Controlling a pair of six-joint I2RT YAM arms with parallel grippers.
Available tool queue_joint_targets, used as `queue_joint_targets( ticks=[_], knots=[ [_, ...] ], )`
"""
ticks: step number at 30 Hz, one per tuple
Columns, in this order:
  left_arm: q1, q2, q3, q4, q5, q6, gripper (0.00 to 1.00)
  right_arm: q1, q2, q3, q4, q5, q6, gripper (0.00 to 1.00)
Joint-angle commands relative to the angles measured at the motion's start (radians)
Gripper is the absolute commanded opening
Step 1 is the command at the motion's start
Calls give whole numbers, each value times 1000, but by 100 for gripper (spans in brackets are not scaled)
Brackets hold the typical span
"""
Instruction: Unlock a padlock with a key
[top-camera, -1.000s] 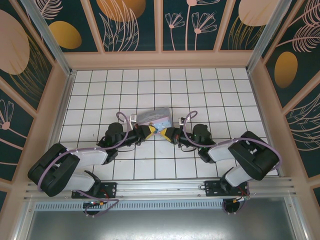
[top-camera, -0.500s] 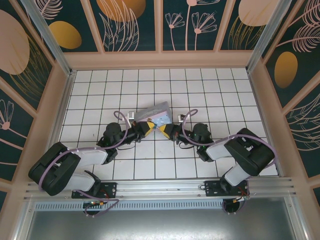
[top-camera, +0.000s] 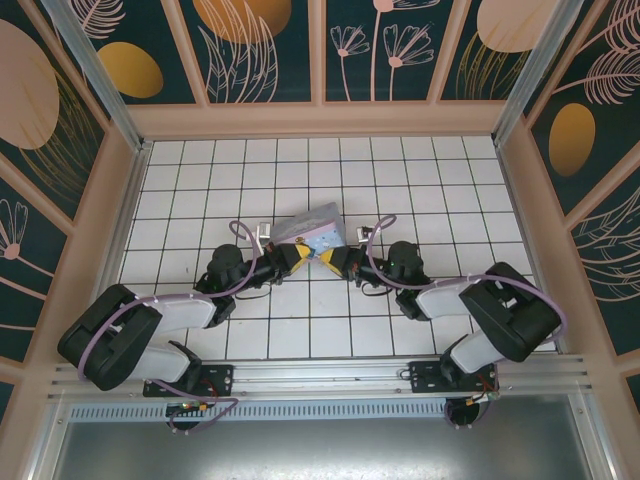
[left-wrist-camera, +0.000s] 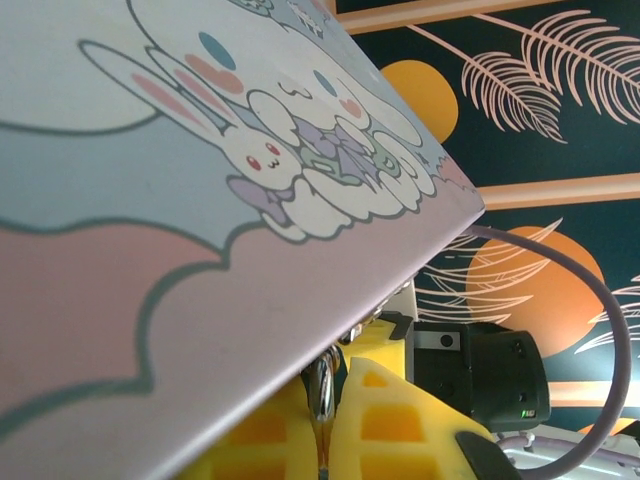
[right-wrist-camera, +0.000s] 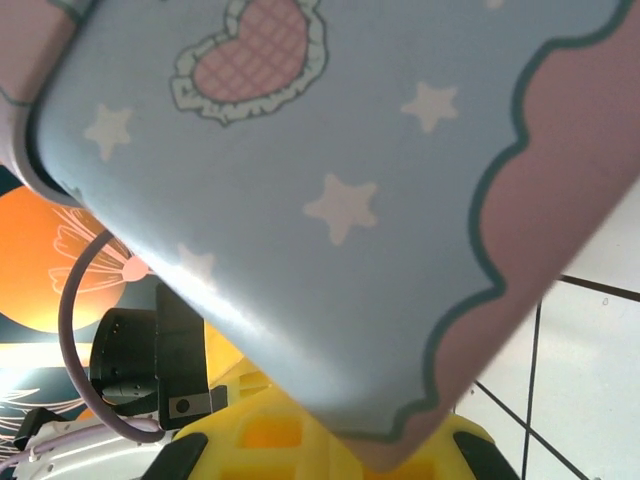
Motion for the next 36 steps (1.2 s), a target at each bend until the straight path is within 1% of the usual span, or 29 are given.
queue_joint_targets(
  ticks=[1, 8, 19, 25, 27, 36],
  knots=[
    [-59, 2, 33, 26, 219, 50, 0, -3, -49, 90, -24, -9, -85, 0],
    [-58, 10, 35, 28, 231, 58, 0, -2, -65, 81, -43, -34, -117, 0],
    [-58, -21, 15, 46, 235, 43, 0, 34, -90, 23, 21, -4, -85, 0],
    [-58, -41, 16, 28, 236, 46, 0, 48, -104, 6, 50, -10, -76, 0],
    [-58, -34, 23, 17, 235, 51, 0, 49, -113, 2, 55, -15, -77, 0],
    [-59, 14, 29, 59, 227, 33, 0, 52, -156, -14, 27, -25, -82, 0]
  ],
)
